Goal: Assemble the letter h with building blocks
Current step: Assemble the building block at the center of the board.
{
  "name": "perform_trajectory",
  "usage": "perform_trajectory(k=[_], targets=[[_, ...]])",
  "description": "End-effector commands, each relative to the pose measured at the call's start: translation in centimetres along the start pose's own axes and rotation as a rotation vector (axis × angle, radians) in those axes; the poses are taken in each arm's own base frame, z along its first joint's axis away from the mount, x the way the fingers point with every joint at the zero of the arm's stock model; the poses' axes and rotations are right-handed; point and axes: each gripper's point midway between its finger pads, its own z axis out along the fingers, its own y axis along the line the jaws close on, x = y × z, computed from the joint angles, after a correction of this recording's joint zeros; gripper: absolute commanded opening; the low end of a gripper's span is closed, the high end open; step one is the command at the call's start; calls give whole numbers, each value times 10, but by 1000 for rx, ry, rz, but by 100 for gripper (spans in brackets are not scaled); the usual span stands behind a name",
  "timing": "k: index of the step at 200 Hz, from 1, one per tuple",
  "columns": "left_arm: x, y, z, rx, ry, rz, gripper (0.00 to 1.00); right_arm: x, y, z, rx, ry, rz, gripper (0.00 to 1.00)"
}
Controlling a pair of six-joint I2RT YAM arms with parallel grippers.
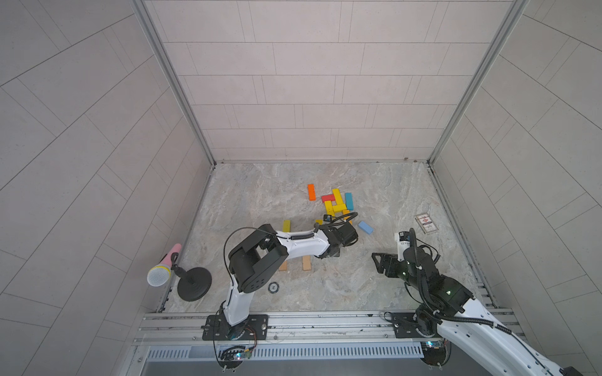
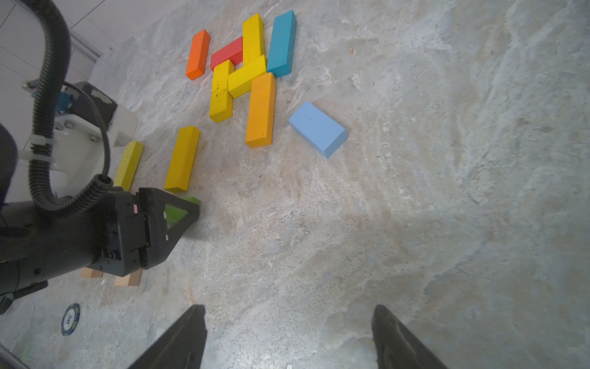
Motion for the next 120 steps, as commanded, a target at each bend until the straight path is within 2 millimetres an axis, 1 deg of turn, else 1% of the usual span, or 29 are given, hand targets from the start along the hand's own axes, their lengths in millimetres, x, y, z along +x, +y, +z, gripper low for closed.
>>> perform_trajectory(k=[1,26,86,120], targets=[[-4,0,4,-12,-1,-13,53,5,-6,1,18,9,5,83],[-4,-2,5,-8,2,-18,53,5,-6,1,17,10,6,83],[-5,5,7,-29,-5,-30,54,5,-6,1,15,9,8,83],[-8,5,7,-28,-11,-32,54,5,-6,1,16,10,7,83]])
